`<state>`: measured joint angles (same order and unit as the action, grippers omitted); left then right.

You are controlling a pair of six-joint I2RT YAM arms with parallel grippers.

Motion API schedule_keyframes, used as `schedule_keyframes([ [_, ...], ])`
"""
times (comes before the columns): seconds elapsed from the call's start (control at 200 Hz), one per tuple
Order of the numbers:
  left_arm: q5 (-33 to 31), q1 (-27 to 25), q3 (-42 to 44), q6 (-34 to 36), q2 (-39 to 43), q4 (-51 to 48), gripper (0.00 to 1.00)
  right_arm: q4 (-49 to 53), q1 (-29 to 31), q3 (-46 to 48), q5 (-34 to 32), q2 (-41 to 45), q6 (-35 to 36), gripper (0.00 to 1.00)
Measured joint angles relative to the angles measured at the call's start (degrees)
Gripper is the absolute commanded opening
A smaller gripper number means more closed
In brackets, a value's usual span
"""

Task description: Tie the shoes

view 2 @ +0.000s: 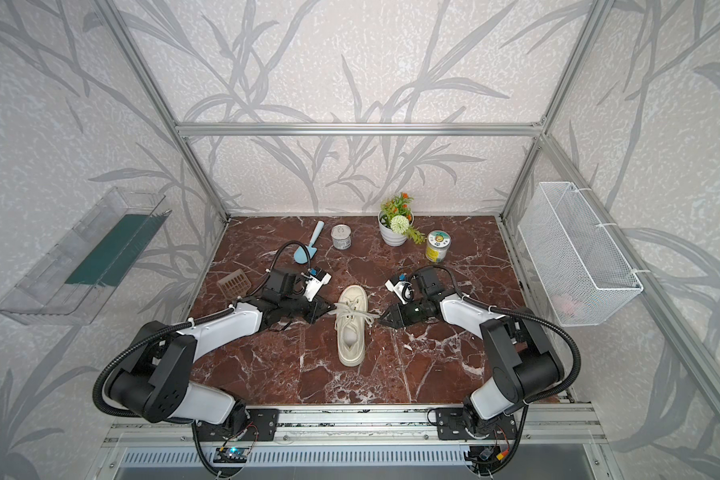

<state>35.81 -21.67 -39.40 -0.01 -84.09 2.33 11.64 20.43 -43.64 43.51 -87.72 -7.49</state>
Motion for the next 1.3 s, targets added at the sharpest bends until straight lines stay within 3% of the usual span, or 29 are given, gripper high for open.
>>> schedule_keyframes([
  [0.32, 0.3, 0.0, 0.0, 0.0, 0.0, 0.0, 0.00, 2.7, 1.7, -0.8, -0.1, 4.5, 3.3, 0.46],
  [0.525, 0.3, 0.2, 0.0, 0.0, 0.0, 0.0, 0.00, 3.3, 7.3, -6.6, -3.8, 0.0, 7.8, 0.47],
  [0.715, 0.3, 0.5, 0.0, 0.0, 0.0, -0.1, 0.00, 3.5, 7.9, -10.9, -4.5, -5.3, 10.1, 0.48],
  [0.965, 0.4, 0.7, 0.0, 0.0, 0.0, -0.1, 0.00, 6.3, 8.6, -15.1, -2.7, -11.4, 12.2, 0.44],
  [1.3, 0.5, 0.7, 0.0, -0.2, 0.0, -0.1, 0.00, 8.7, 9.4, -17.9, 1.7, -13.1, 12.5, 0.40],
])
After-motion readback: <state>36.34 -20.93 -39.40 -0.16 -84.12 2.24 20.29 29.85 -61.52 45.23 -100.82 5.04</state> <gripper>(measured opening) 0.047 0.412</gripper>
